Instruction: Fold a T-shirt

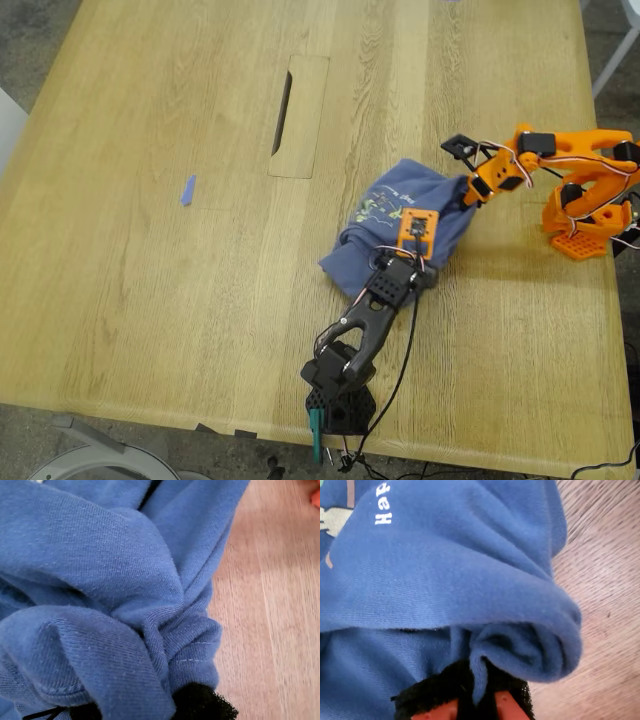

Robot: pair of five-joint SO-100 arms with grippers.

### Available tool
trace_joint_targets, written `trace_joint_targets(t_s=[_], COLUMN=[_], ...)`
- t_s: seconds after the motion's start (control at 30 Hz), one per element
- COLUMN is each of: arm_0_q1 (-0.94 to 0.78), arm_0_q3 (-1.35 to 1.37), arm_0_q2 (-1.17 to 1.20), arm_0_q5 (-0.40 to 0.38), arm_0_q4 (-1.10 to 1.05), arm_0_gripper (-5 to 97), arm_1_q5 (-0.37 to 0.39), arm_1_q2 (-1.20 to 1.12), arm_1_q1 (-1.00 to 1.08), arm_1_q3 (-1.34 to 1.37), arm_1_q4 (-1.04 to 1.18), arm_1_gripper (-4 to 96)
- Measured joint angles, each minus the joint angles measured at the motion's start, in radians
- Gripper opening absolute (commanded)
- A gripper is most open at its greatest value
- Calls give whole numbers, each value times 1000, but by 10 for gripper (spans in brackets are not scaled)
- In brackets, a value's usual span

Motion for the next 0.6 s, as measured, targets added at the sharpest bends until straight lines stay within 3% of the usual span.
trace_joint_targets(t_s=[0.27,0.6], arm_0_q1=[97,100], arm_0_q3=[94,218], arm_0_q2=[0,-14], arm_0_q5=[-2,-2], arm_0_q4=[-95,-244], arm_0_gripper=[-2,-2], arm_1_q5=[25,32], arm_1_q2=[130,242], arm_1_q1=[-103,-135], arm_1_q3=[189,425], arm_1_q4=[-2,-135], arm_1_gripper=[-1,0])
